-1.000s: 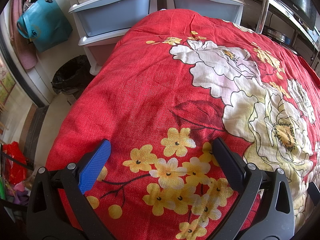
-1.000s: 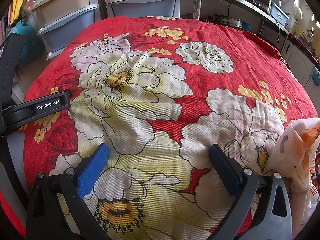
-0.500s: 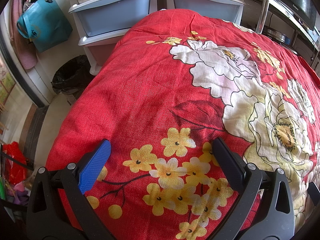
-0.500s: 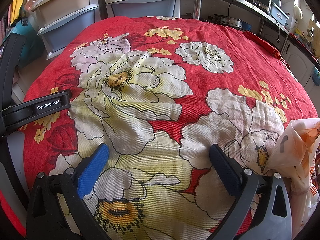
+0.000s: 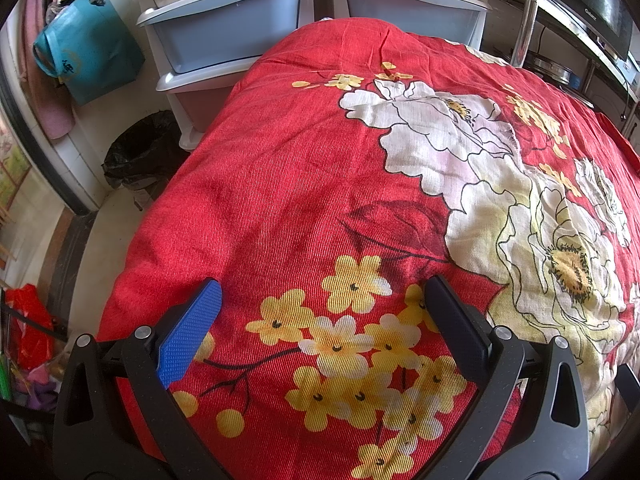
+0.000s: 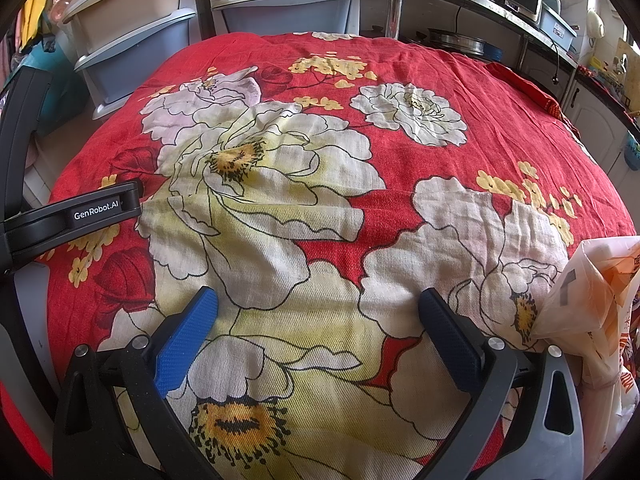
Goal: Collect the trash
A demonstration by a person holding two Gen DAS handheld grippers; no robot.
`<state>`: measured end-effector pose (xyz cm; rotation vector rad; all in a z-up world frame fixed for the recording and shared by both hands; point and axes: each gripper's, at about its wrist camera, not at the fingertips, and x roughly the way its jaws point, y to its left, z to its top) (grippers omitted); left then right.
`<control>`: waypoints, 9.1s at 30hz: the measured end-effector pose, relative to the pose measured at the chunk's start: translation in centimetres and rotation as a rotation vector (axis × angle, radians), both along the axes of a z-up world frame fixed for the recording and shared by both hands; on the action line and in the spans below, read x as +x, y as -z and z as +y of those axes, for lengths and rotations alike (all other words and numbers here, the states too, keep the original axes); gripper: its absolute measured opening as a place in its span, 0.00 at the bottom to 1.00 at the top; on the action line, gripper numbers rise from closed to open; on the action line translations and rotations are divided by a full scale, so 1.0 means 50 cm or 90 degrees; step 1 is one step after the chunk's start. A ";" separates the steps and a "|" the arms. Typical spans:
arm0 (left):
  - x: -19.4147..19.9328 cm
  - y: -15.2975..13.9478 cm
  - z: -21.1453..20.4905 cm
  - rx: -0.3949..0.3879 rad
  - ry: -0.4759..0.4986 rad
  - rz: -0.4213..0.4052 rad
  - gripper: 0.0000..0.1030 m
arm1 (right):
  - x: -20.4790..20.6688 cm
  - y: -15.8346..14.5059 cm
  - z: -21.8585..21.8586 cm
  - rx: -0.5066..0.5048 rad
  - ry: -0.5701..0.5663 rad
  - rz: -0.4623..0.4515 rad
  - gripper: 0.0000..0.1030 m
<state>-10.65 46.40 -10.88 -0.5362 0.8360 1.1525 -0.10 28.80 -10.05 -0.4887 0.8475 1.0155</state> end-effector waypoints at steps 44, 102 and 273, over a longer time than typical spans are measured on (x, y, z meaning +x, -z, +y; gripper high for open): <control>0.001 0.000 0.000 0.000 0.000 0.000 0.91 | 0.000 0.000 0.000 0.000 0.000 0.000 0.95; 0.017 0.006 -0.007 0.010 0.003 0.038 0.91 | 0.001 0.000 -0.002 0.001 0.000 0.001 0.95; 0.008 0.009 -0.004 -0.005 0.003 -0.002 0.91 | 0.001 0.000 -0.002 0.000 -0.001 0.001 0.95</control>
